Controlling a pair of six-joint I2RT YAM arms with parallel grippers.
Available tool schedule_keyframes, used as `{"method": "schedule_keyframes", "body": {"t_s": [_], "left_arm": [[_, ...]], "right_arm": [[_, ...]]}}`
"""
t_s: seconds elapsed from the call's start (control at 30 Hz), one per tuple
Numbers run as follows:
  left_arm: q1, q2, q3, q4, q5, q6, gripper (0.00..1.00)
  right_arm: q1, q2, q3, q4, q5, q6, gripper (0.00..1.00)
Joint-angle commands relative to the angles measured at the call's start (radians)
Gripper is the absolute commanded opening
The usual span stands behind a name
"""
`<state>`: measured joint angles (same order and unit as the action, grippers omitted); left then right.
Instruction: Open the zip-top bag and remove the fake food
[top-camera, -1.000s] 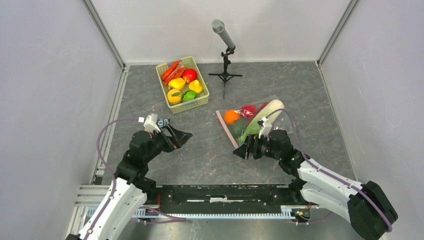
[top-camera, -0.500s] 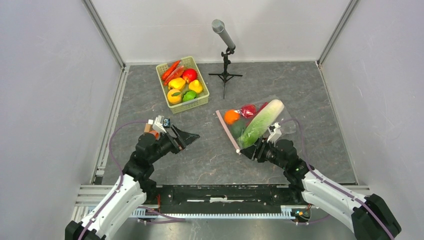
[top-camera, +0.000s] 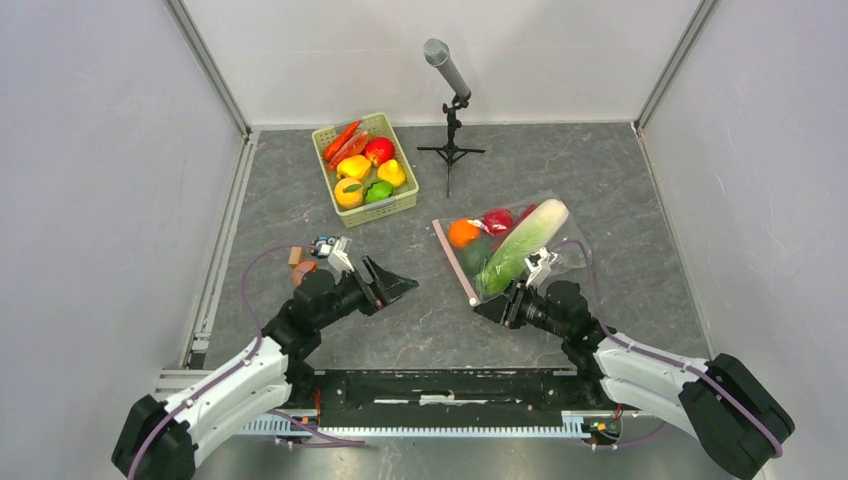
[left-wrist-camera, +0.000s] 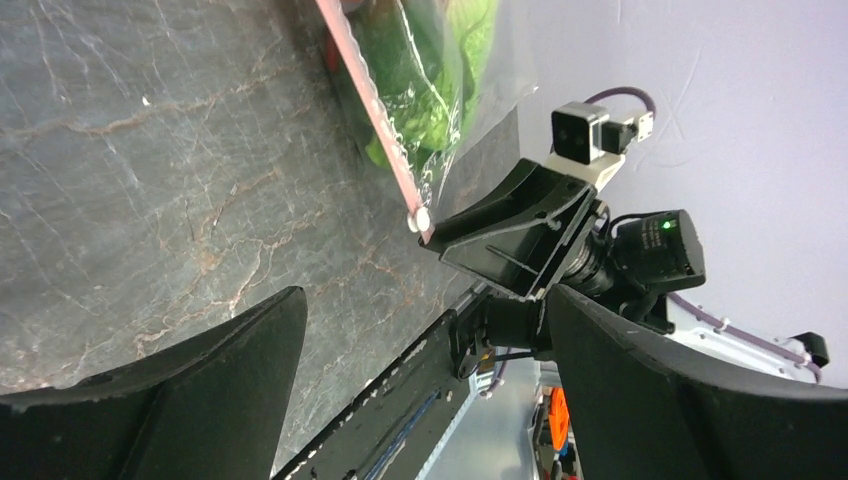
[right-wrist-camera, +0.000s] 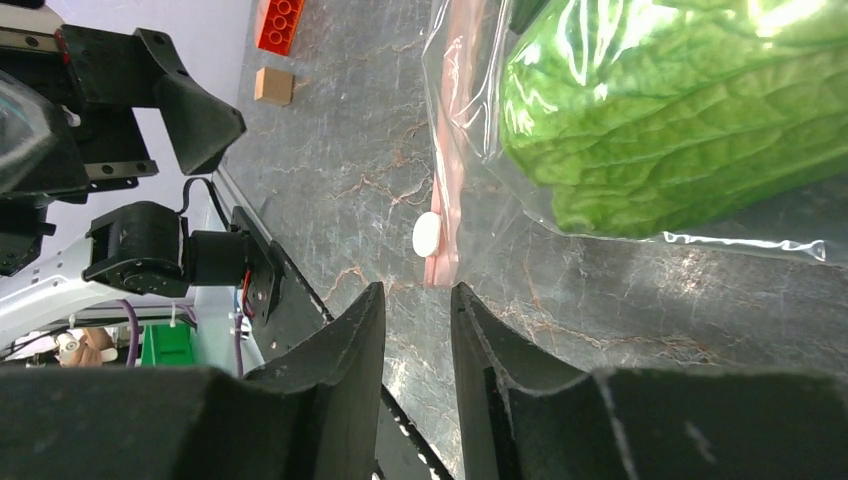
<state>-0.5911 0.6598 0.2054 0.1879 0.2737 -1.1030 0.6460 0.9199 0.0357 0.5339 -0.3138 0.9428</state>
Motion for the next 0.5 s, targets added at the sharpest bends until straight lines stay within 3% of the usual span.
{"method": "schedule_keyframes", "body": {"t_s": [0.0, 0.47], "left_arm": [[-0.064, 0.077, 0.009, 0.137, -0.074, -0.041, 0.95], [-0.215, 0.296, 0.046, 0.292, -0.186, -0.052, 0.93]], "right_arm": [[0.005, 0.033, -0.031, 0.109, -0.004, 0.01, 0.35], [0.009, 0.155, -0.081, 0.23, 0.026, 0.091, 0.38]]}}
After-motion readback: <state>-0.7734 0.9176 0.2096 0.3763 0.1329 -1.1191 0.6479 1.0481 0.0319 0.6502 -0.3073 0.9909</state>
